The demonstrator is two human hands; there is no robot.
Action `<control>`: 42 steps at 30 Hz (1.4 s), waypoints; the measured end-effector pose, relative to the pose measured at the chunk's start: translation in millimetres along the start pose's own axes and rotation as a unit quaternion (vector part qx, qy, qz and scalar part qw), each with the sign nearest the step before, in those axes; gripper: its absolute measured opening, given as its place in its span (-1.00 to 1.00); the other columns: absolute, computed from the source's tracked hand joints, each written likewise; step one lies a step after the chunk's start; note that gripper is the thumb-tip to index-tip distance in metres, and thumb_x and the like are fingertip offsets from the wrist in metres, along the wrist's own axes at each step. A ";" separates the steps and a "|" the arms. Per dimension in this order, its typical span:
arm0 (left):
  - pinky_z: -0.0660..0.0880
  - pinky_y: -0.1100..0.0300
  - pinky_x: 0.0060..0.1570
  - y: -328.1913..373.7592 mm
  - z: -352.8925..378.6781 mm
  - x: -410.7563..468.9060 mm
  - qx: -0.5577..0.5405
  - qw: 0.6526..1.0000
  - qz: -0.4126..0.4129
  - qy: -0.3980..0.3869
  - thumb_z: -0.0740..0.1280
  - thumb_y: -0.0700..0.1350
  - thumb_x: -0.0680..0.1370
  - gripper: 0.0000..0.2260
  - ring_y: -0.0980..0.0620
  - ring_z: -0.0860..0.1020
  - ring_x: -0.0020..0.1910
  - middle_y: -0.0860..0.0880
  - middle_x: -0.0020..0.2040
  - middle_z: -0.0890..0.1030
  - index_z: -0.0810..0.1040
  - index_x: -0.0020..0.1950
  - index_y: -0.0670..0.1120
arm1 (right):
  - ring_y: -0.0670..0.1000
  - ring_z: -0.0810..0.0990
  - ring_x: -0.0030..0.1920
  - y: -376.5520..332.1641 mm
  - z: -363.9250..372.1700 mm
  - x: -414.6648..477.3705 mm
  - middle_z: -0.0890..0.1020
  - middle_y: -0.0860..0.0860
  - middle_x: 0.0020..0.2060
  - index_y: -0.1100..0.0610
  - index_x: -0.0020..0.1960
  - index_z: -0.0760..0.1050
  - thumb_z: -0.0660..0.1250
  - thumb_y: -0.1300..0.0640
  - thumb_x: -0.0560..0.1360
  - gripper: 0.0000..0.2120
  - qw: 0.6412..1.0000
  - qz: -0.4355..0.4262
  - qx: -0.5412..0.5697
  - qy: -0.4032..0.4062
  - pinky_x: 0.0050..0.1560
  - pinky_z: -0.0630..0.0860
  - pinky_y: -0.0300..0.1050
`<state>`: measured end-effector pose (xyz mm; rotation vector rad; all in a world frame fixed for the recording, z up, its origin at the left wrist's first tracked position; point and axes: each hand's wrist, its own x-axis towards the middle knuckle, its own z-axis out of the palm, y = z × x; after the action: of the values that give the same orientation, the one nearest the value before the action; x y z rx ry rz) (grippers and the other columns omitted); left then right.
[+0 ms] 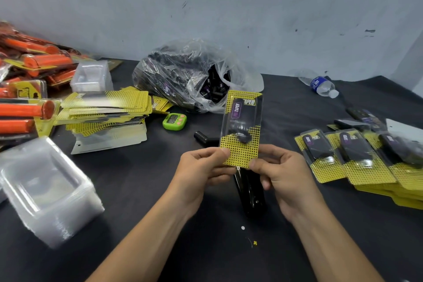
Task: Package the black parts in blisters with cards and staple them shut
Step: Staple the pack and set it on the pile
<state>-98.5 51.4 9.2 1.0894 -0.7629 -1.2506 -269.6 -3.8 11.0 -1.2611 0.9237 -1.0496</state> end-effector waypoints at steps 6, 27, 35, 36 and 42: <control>0.61 0.24 -0.26 0.5 0.9 0.6 0.055 0.996 0.071 0.024 0.47 -0.37 0.51 -0.85 0.02 0.70 -0.26 -0.19 -0.13 0.75 0.76 -0.10 -0.15 | 0.03 0.75 -0.11 -8.9 0.8 -4.6 0.78 0.00 -0.13 -0.01 -0.02 0.76 0.51 0.22 0.50 -0.85 0.989 -0.062 -0.130 -0.044 -0.03 0.66 -0.01; 0.63 0.06 0.18 -13.2 214.5 42.5 0.078 0.973 -0.157 -0.149 0.37 -0.45 0.53 -0.73 -0.07 0.70 0.05 -0.22 0.08 0.69 0.53 0.23 -0.35 | -0.02 0.70 -0.32 -45.5 -144.0 -11.8 0.73 0.03 -0.32 0.09 -0.03 0.69 0.51 0.33 0.47 -0.83 0.906 0.029 0.031 0.422 -0.33 0.59 -0.17; 0.60 -0.05 0.26 -18.1 212.7 29.8 0.247 0.945 -0.181 -0.114 0.40 -0.32 0.45 -0.85 -0.01 0.63 0.02 -0.13 -0.05 0.60 0.58 -0.01 -0.18 | -0.13 0.62 -0.35 -34.5 -152.4 -29.1 0.66 -0.12 -0.33 -0.08 -0.01 0.55 0.51 0.02 0.50 -0.85 0.842 0.018 -0.252 0.478 -0.32 0.45 -0.16; 0.61 -0.08 0.25 -16.6 208.2 26.9 0.275 0.943 -0.157 -0.099 0.42 -0.27 0.43 -0.81 -0.05 0.64 0.02 -0.10 -0.05 0.62 0.61 0.03 -0.16 | -0.11 0.60 -0.33 -33.4 -146.7 -34.2 0.64 -0.11 -0.35 -0.08 -0.05 0.52 0.49 0.03 0.51 -0.85 0.833 0.006 -0.284 0.474 -0.27 0.46 -0.13; 0.63 0.04 0.13 21.3 176.7 10.8 0.502 0.864 0.013 -0.034 0.40 -0.16 0.41 -0.71 -0.04 0.67 0.07 -0.02 0.06 0.72 0.72 0.03 0.15 | -0.10 0.55 -0.36 -29.8 -84.0 -43.5 0.65 -0.06 -0.40 -0.01 -0.22 0.55 0.44 0.13 0.50 -0.86 0.910 -0.042 -0.275 0.307 -0.38 0.34 -0.19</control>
<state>-250.9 1.5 87.2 1.8504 -1.5615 -0.8291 -365.0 14.2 31.4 -1.4529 1.7545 -1.3424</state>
